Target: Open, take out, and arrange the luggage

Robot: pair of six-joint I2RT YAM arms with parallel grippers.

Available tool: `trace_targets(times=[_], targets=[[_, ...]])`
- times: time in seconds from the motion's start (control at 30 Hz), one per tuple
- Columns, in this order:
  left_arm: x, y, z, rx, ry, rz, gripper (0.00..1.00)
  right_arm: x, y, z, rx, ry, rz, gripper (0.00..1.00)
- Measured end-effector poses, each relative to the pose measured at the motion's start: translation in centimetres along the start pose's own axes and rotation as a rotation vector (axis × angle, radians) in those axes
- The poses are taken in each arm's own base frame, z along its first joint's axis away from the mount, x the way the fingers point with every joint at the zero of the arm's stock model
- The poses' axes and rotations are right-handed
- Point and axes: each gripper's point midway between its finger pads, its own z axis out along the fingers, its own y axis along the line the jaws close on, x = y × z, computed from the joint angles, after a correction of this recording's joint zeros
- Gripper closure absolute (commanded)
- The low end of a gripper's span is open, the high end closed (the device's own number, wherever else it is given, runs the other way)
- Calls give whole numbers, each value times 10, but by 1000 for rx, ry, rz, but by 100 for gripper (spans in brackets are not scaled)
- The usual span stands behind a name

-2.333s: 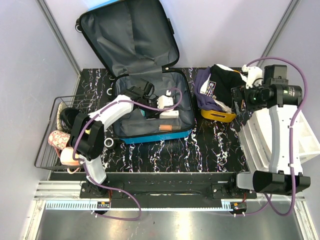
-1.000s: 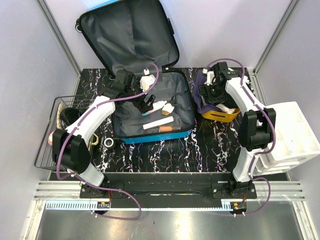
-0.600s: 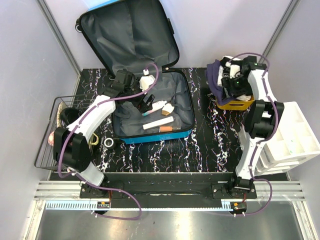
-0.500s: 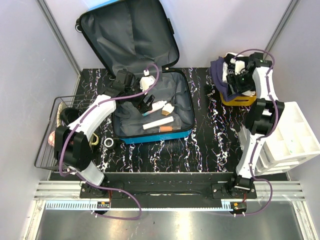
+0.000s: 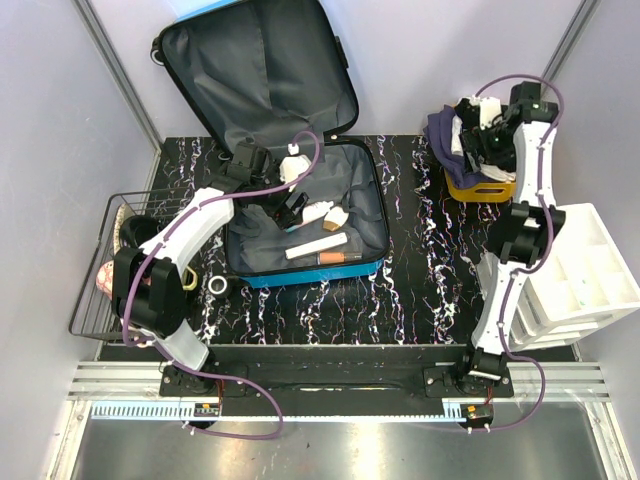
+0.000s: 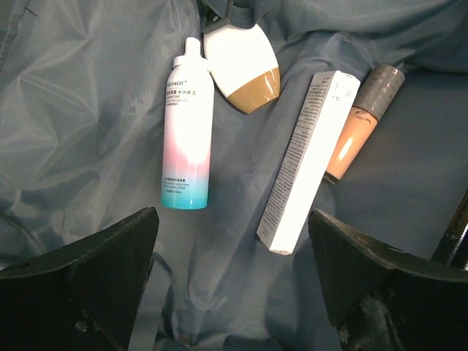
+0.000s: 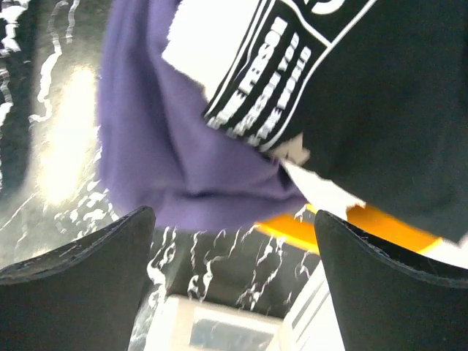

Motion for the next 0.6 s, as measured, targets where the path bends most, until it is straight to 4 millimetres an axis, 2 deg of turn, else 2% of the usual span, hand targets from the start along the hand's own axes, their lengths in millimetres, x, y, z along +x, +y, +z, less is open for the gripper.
trace_targets(times=[0.07, 0.13, 0.27, 0.33, 0.4, 0.47, 0.53, 0.6], targets=[[0, -1, -1, 2, 1, -2, 11, -3, 7, -26, 7, -15, 0, 0], [0, -2, -2, 5, -3, -2, 11, -9, 17, -66, 31, -55, -10, 0], [-4, -9, -9, 22, -23, -8, 11, -27, 41, -182, 147, -223, -55, 1], [-7, -13, -11, 32, -39, -12, 11, -25, 53, -237, 218, -308, -63, 5], [-11, -16, -14, 43, -56, -16, 11, -10, 61, -277, 273, -355, -48, 11], [-12, -22, -18, 55, -71, -20, 11, 24, 61, -301, 330, -347, 0, 13], [-14, -27, -22, 66, -86, -22, 11, 61, 58, -308, 379, -295, 48, 19], [-17, -32, -25, 74, -100, -19, 11, 98, 62, -299, 380, -207, 87, 23]])
